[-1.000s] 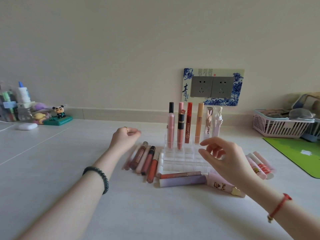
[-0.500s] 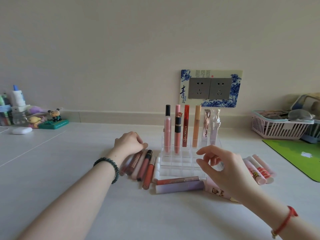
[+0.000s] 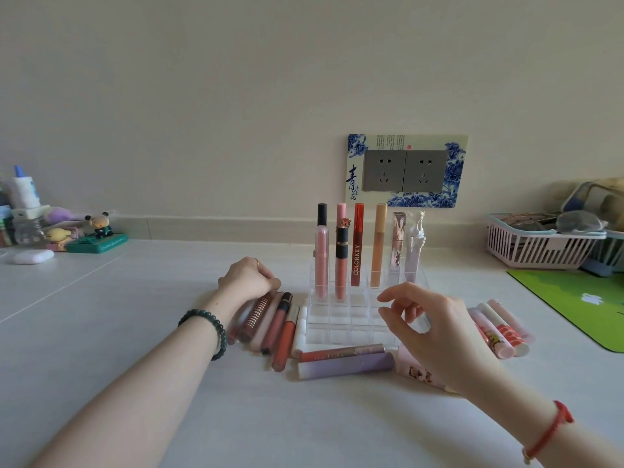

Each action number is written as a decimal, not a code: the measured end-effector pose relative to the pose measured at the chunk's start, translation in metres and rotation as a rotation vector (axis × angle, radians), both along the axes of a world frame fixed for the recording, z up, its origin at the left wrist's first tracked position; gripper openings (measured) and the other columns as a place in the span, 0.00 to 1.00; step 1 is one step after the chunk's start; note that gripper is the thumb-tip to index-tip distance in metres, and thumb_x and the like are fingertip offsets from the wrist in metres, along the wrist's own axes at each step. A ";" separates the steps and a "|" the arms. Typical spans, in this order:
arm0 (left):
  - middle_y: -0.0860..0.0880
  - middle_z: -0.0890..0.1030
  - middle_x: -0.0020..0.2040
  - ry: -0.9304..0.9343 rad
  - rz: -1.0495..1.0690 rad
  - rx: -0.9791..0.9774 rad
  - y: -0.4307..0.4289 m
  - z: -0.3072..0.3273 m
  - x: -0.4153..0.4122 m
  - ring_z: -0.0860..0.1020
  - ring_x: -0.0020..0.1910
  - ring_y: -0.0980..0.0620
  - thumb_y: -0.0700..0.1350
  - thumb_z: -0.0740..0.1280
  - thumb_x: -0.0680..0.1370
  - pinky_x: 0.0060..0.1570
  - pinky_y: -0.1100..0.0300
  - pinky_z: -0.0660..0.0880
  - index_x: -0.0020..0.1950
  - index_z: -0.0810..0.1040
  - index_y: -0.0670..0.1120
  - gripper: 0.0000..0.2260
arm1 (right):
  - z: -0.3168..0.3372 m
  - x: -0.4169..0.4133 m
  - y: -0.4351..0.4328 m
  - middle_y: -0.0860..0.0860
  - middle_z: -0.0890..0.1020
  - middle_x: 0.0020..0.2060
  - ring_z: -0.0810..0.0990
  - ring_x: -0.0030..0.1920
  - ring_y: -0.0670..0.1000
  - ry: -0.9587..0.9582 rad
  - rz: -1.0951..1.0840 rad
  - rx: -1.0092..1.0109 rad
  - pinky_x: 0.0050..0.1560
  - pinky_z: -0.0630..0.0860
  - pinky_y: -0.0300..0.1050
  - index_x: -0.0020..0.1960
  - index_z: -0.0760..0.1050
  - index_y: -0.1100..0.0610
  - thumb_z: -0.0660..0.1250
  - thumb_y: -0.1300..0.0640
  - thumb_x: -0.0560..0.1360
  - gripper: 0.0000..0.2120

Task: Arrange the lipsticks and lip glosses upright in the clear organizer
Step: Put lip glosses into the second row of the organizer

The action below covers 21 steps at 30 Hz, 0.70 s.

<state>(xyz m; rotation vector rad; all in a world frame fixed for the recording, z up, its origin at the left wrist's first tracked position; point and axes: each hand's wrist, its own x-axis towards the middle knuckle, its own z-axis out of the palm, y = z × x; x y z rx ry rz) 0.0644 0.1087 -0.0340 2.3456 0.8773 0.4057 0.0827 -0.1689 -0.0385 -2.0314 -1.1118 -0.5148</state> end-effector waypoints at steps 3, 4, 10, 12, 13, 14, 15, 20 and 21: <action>0.51 0.81 0.45 -0.060 0.029 -0.057 -0.002 0.004 -0.002 0.78 0.50 0.47 0.45 0.70 0.68 0.57 0.52 0.73 0.41 0.77 0.50 0.04 | 0.000 0.000 0.000 0.35 0.74 0.30 0.74 0.44 0.38 -0.005 -0.005 -0.003 0.39 0.69 0.23 0.45 0.76 0.45 0.68 0.56 0.70 0.07; 0.51 0.79 0.45 -0.089 0.039 -0.069 -0.002 0.007 -0.002 0.77 0.50 0.47 0.45 0.70 0.68 0.57 0.53 0.73 0.41 0.76 0.50 0.05 | 0.000 0.000 0.000 0.35 0.74 0.30 0.75 0.43 0.38 -0.008 -0.009 -0.006 0.39 0.69 0.23 0.45 0.77 0.47 0.68 0.56 0.70 0.06; 0.47 0.80 0.45 -0.311 -0.002 -0.140 -0.001 0.025 -0.010 0.79 0.48 0.48 0.47 0.72 0.69 0.44 0.60 0.71 0.48 0.76 0.47 0.11 | 0.001 -0.001 0.001 0.36 0.74 0.29 0.75 0.34 0.40 -0.031 -0.017 0.001 0.38 0.68 0.27 0.45 0.78 0.49 0.69 0.58 0.70 0.06; 0.47 0.81 0.44 -0.385 -0.019 -0.164 -0.003 0.028 -0.015 0.79 0.48 0.47 0.45 0.72 0.70 0.47 0.59 0.74 0.52 0.77 0.45 0.13 | 0.001 -0.002 0.001 0.36 0.75 0.29 0.76 0.35 0.41 -0.029 -0.015 0.005 0.38 0.69 0.26 0.44 0.78 0.49 0.69 0.58 0.70 0.06; 0.47 0.80 0.43 -0.422 -0.023 -0.177 -0.004 0.030 -0.017 0.80 0.47 0.47 0.44 0.72 0.70 0.48 0.58 0.76 0.54 0.77 0.44 0.14 | 0.002 -0.003 0.002 0.36 0.75 0.29 0.76 0.36 0.42 -0.025 -0.012 0.006 0.38 0.69 0.26 0.44 0.77 0.49 0.69 0.58 0.70 0.06; 0.47 0.80 0.43 -0.460 -0.029 -0.194 -0.005 0.032 -0.020 0.80 0.44 0.47 0.44 0.72 0.70 0.45 0.58 0.77 0.56 0.76 0.44 0.16 | 0.002 -0.003 0.002 0.36 0.75 0.29 0.76 0.36 0.42 -0.019 -0.010 0.008 0.38 0.69 0.25 0.44 0.77 0.48 0.69 0.58 0.70 0.06; 0.48 0.79 0.42 -0.500 -0.041 -0.214 -0.006 0.034 -0.023 0.79 0.42 0.48 0.43 0.72 0.70 0.40 0.61 0.78 0.58 0.76 0.43 0.17 | 0.003 -0.004 0.002 0.36 0.75 0.29 0.76 0.35 0.42 -0.012 -0.008 0.011 0.39 0.69 0.24 0.44 0.76 0.47 0.69 0.58 0.70 0.06; 0.51 0.77 0.38 -0.709 -0.093 -0.267 -0.016 0.048 -0.037 0.78 0.33 0.57 0.41 0.71 0.71 0.27 0.72 0.75 0.59 0.75 0.41 0.17 | 0.007 -0.008 0.005 0.38 0.77 0.30 0.76 0.36 0.41 0.028 0.029 0.053 0.41 0.70 0.24 0.43 0.74 0.44 0.69 0.58 0.69 0.09; 0.50 0.78 0.39 -0.747 -0.108 -0.290 -0.019 0.052 -0.039 0.79 0.32 0.57 0.41 0.71 0.72 0.29 0.70 0.76 0.58 0.76 0.42 0.16 | 0.008 -0.009 0.006 0.39 0.78 0.31 0.77 0.38 0.42 0.043 0.048 0.062 0.42 0.71 0.26 0.44 0.74 0.44 0.69 0.57 0.69 0.09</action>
